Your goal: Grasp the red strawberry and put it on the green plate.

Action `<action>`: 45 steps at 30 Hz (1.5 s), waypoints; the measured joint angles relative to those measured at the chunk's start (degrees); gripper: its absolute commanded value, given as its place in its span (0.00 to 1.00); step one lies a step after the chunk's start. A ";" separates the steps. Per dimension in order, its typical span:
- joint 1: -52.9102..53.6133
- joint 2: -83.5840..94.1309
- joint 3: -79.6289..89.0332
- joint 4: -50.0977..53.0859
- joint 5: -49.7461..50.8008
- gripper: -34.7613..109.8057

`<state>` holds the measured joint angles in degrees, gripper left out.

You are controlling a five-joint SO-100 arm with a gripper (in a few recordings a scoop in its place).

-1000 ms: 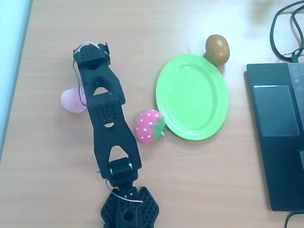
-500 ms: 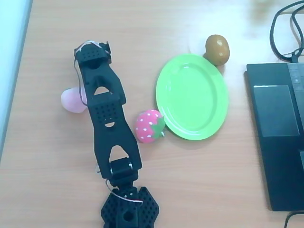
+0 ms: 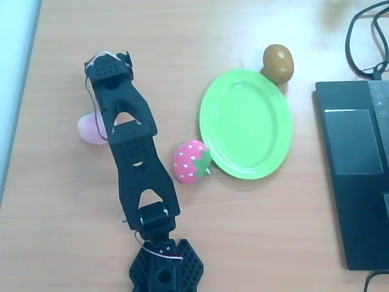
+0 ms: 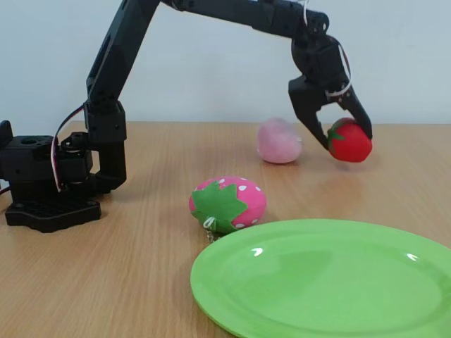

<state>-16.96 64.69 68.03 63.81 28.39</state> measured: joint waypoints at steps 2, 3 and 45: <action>0.26 1.76 0.00 1.23 0.09 0.40; 0.26 2.81 0.00 2.20 0.09 0.40; 41.22 28.30 17.93 24.52 -37.97 0.42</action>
<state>24.26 92.99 85.96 88.33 -9.58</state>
